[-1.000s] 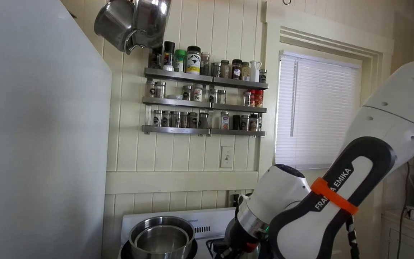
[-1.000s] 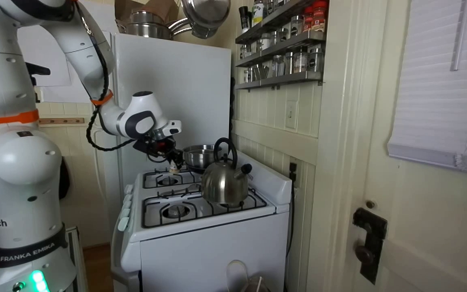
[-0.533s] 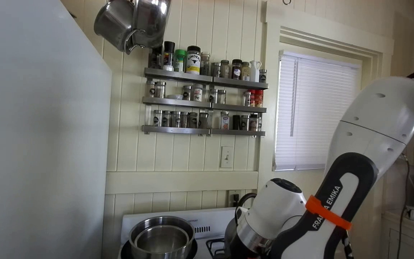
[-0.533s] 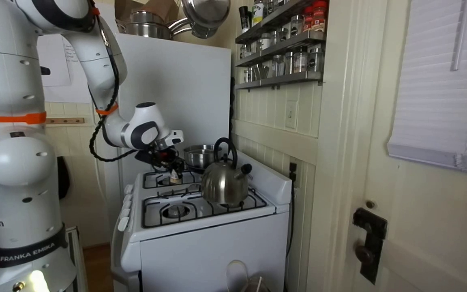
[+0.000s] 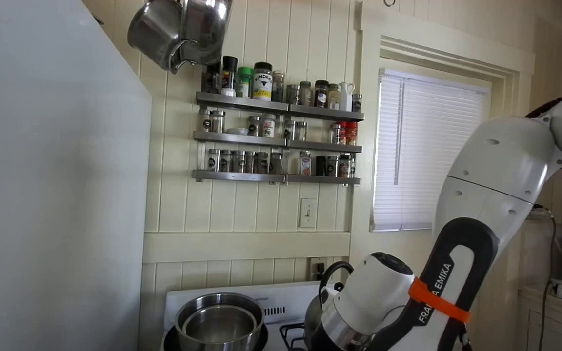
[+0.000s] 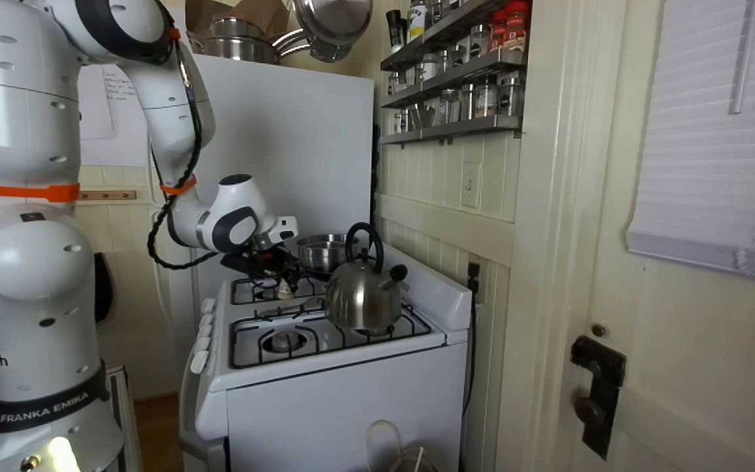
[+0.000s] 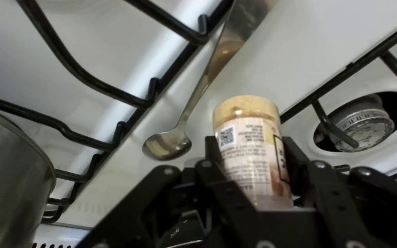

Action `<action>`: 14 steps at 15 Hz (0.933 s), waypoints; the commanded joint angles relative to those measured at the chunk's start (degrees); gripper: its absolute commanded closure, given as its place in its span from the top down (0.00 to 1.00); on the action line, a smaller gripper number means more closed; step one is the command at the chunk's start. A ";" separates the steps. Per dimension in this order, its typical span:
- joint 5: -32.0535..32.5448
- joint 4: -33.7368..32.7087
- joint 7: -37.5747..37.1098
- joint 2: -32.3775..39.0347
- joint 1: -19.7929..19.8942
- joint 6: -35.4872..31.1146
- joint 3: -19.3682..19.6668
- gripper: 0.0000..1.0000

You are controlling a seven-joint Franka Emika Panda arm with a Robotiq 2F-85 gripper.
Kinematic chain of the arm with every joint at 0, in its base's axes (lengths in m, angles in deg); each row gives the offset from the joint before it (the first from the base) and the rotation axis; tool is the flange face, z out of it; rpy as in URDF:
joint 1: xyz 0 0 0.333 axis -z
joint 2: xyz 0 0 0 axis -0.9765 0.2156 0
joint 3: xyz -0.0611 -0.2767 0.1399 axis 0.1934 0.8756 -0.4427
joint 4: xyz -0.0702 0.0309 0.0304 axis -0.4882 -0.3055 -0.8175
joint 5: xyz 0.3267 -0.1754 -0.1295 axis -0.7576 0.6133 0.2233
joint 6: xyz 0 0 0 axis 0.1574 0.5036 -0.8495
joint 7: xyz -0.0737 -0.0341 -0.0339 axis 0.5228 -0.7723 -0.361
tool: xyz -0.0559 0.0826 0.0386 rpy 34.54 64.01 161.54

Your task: Pick up the spice bottle on the middle shelf and put it on the stove

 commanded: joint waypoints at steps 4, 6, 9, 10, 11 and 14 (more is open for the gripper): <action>-10.20 -1.34 10.18 8.54 -10.52 -8.75 6.26 0.22; -14.35 -2.38 12.29 11.21 -13.89 -12.49 7.19 0.22; -18.53 -4.10 14.02 14.19 -17.42 -16.58 7.64 0.22; -19.89 -4.43 14.67 14.68 -18.45 -17.23 7.85 0.22; -20.09 -5.10 14.38 15.38 -18.73 -18.06 7.62 0.22; -22.50 -5.76 15.39 15.97 -20.57 -18.59 8.34 0.70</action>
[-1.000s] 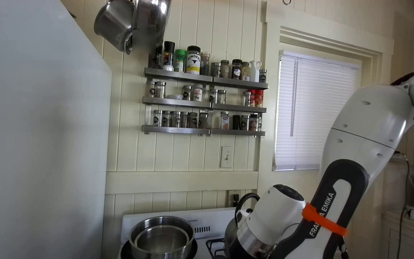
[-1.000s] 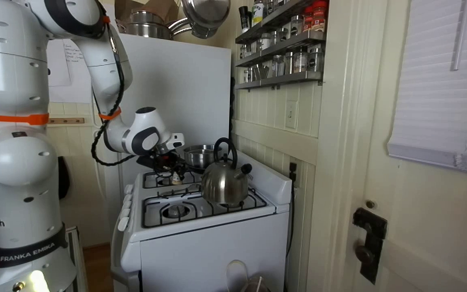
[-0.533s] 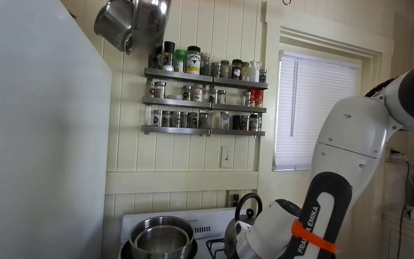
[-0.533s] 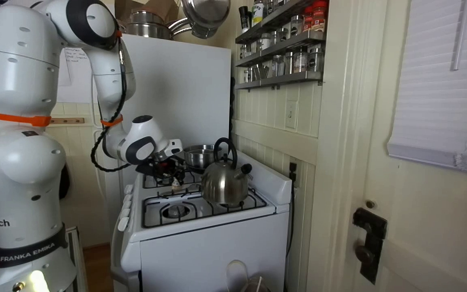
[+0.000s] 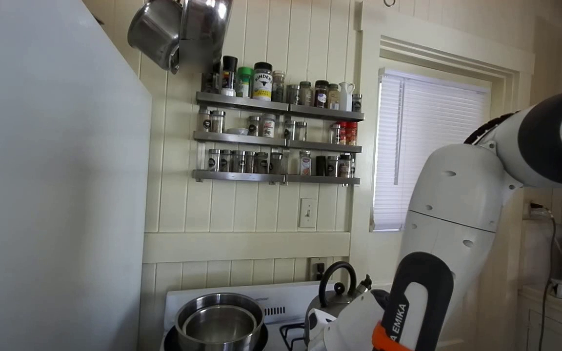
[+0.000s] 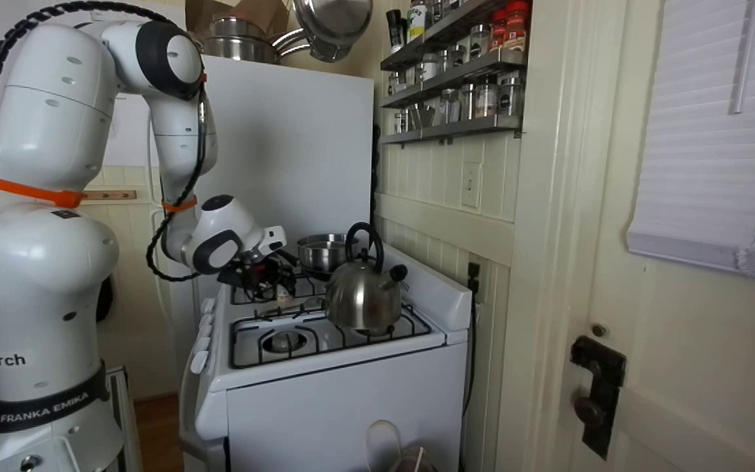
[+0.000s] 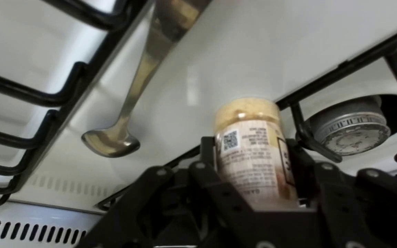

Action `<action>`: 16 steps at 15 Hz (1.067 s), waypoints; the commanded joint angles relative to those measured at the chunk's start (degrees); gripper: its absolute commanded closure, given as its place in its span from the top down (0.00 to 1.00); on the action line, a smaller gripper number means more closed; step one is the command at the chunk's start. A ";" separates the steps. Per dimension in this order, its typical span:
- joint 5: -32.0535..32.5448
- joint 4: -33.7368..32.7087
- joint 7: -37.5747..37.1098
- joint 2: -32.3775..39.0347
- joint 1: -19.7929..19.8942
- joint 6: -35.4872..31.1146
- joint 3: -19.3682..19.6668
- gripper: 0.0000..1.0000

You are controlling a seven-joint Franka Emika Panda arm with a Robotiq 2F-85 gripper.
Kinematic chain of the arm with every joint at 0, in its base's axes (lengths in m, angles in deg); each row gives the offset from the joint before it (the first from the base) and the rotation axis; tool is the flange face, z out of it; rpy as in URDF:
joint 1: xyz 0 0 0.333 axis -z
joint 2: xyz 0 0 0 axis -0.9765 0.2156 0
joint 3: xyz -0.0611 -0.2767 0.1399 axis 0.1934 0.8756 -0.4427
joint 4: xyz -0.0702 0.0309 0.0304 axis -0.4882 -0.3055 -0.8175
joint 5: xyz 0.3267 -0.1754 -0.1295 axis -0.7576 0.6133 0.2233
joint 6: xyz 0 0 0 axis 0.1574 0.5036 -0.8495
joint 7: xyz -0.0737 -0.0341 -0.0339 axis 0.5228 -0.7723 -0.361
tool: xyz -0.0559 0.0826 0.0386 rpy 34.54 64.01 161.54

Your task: Pick up the spice bottle on the middle shelf and put it on the stove

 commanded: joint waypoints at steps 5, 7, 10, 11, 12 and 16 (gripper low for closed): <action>-6.51 -0.52 1.68 1.91 -3.48 0.35 2.15 1.00; -7.81 0.01 1.45 1.30 -3.78 0.78 2.36 1.00; -5.26 1.94 -2.13 -1.87 -2.74 0.15 0.36 1.00; -6.86 2.33 -1.56 -2.94 -3.06 -0.17 -0.07 0.99; -7.38 3.08 -2.55 -4.78 -3.13 0.52 -0.62 1.00; -14.96 5.60 -2.99 -11.26 -5.77 4.24 -1.67 1.00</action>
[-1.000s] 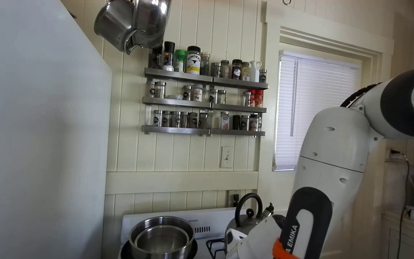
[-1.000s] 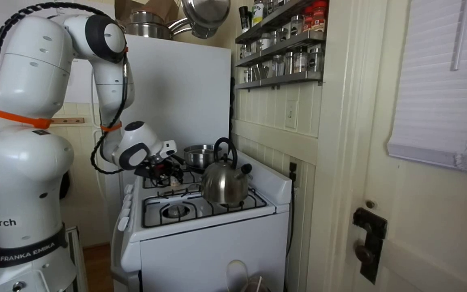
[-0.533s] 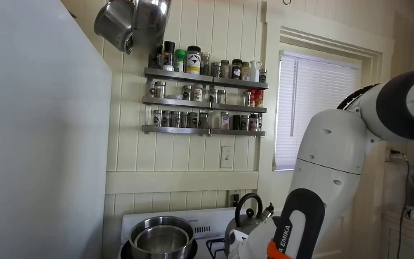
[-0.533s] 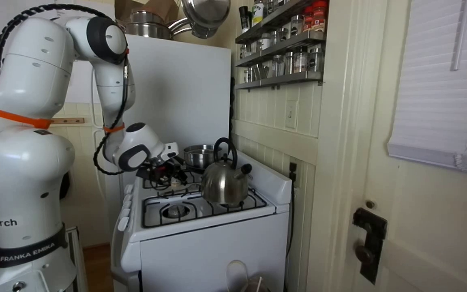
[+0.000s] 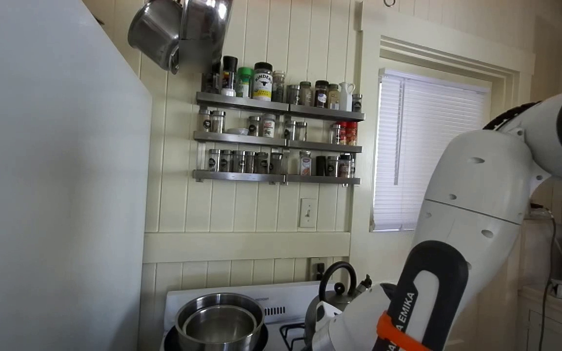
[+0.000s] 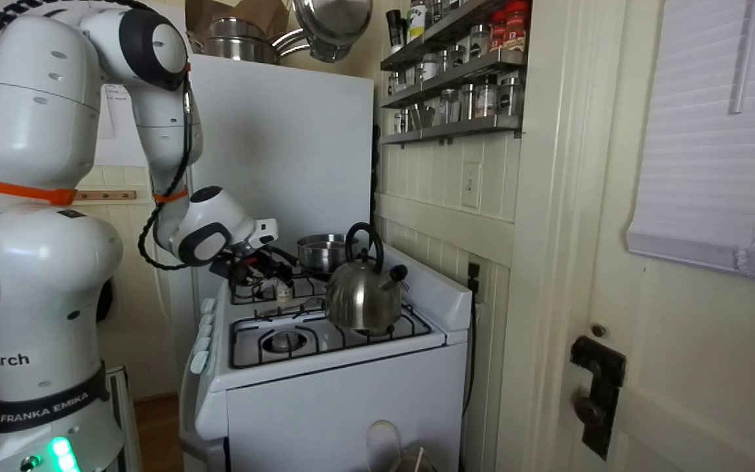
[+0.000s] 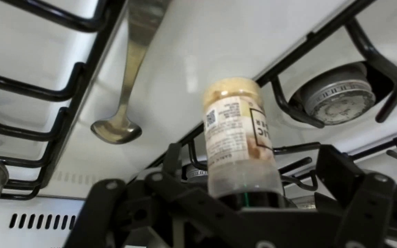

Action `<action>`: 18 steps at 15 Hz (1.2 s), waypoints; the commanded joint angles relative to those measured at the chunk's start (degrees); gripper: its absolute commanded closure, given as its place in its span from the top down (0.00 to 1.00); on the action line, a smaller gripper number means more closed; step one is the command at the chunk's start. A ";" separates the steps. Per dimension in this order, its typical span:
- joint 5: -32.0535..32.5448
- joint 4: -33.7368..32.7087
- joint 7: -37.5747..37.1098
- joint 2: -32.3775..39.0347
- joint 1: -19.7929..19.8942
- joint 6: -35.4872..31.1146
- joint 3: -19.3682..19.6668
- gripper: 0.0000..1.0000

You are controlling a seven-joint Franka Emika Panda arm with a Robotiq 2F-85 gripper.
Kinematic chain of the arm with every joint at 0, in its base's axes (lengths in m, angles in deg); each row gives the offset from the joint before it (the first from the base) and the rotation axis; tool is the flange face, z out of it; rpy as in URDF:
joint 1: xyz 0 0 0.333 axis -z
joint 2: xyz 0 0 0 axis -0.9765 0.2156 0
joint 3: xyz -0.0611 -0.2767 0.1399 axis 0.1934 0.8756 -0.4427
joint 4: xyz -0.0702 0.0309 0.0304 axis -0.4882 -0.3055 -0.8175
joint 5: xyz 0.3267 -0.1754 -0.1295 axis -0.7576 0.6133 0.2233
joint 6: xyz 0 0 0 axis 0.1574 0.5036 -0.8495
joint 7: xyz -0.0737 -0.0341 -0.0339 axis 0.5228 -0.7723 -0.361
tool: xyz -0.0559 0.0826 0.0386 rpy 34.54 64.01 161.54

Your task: Pick up the spice bottle on the middle shelf and put it on the stove

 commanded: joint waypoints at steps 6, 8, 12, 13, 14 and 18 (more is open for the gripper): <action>-33.85 2.46 13.73 -11.35 -7.08 21.64 2.67 1.00; -40.20 2.25 17.85 -9.33 -6.91 26.00 3.18 1.00; -38.26 2.34 15.16 -6.41 -7.54 26.62 4.81 1.00; -38.43 2.31 14.87 -5.50 -8.01 25.90 5.46 1.00; -38.51 2.25 15.75 -5.76 -8.30 26.28 6.04 1.00; -37.27 2.18 15.95 -6.59 -7.83 24.93 6.81 1.00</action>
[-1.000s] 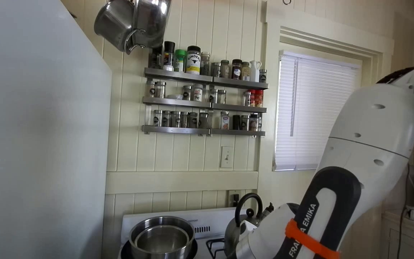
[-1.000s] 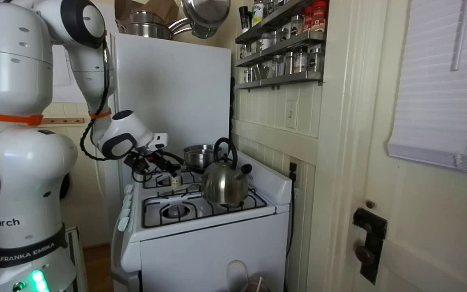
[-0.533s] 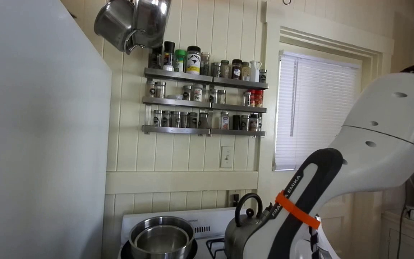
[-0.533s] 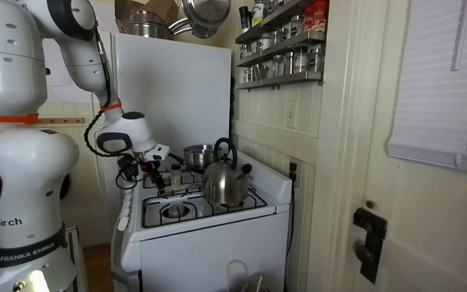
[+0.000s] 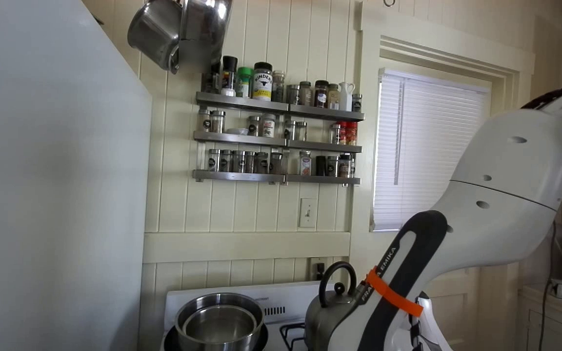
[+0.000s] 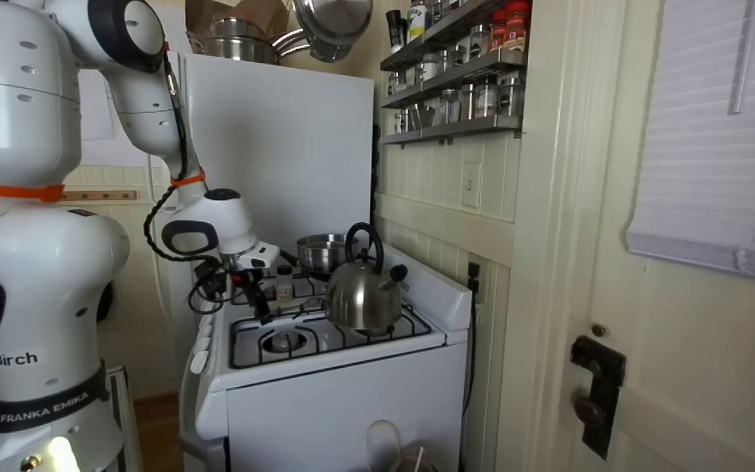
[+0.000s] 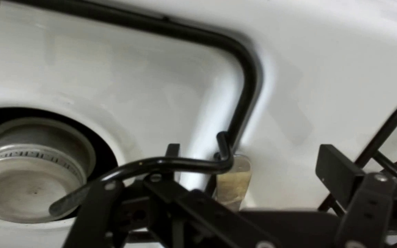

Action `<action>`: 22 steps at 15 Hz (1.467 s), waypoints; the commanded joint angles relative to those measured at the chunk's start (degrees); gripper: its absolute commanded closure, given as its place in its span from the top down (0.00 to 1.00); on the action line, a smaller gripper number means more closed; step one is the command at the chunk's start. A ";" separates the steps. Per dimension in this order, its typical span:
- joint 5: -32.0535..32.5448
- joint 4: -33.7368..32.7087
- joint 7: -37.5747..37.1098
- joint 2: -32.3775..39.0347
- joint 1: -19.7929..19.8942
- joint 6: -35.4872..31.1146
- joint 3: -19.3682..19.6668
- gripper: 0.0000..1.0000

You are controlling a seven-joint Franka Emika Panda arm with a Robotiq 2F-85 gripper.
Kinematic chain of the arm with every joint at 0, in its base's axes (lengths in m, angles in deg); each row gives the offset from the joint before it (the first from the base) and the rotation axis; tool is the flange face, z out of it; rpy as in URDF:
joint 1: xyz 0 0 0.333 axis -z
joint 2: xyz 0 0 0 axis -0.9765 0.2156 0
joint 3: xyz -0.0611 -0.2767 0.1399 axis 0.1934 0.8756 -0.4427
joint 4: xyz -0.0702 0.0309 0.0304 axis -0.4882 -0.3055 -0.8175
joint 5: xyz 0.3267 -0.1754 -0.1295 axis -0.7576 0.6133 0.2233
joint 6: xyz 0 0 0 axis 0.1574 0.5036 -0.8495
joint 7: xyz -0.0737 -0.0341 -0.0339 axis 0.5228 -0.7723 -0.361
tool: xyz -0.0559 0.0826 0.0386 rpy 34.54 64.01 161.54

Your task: Pick up the spice bottle on the middle shelf and put it on the stove

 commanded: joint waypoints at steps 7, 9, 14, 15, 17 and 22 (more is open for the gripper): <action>1.73 -0.03 -0.16 1.85 -0.81 -0.91 0.64 1.00; 4.36 0.05 -0.24 4.16 -1.71 -1.56 1.60 1.00; 10.93 0.81 0.09 6.64 -5.24 -3.01 5.75 1.00; 12.34 0.57 0.02 7.54 -6.72 -3.31 7.55 1.00; 14.90 0.80 -0.69 7.42 -10.23 -2.27 11.36 1.00; 17.94 0.03 -0.26 9.60 -23.25 -1.58 25.04 1.00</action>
